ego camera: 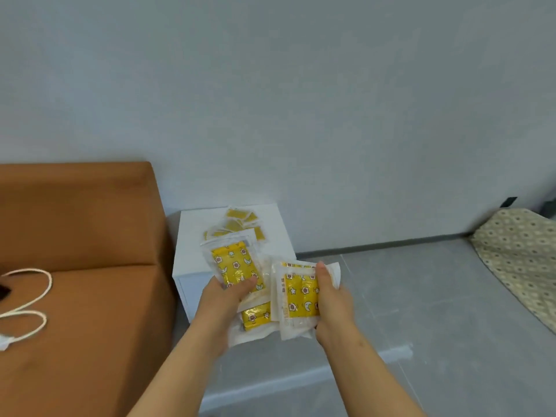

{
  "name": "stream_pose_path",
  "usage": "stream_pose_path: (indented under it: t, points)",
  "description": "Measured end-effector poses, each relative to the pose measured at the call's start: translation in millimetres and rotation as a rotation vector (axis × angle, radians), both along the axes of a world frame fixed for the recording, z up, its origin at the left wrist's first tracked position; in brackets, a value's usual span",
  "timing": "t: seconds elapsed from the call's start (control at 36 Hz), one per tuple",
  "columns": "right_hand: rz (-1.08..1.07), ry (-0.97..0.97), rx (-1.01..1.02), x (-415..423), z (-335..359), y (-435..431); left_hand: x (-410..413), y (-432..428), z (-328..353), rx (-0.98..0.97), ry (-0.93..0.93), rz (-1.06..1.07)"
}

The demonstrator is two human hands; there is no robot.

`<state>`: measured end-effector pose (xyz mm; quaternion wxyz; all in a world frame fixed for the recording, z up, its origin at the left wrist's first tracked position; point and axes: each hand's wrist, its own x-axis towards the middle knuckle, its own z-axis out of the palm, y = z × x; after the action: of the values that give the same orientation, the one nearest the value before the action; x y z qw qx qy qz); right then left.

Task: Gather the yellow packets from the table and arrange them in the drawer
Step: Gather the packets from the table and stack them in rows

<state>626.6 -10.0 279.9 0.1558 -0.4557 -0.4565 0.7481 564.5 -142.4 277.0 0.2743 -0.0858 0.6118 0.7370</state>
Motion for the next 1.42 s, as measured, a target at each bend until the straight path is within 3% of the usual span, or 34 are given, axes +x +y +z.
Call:
stream_pose_path:
  t: [0.39,0.86,1.17,1.42]
  points:
    - [-0.025,-0.058,0.046,238.9,-8.2,-34.2,237.0,-29.1,4.4,-0.055,0.000,-0.081]
    - [-0.017,-0.161,-0.112,498.2,-48.3,-180.0,469.0,-164.7,-29.1,-0.158,-0.050,-0.343]
    - [-0.071,-0.065,-0.170,659.6,-55.3,-183.4,609.8,-159.3,-34.6,-0.176,-0.003,-0.412]
    - [-0.144,0.014,-0.144,850.7,-68.4,-168.0,786.2,-128.1,-52.9,-0.206,-0.015,-0.454]
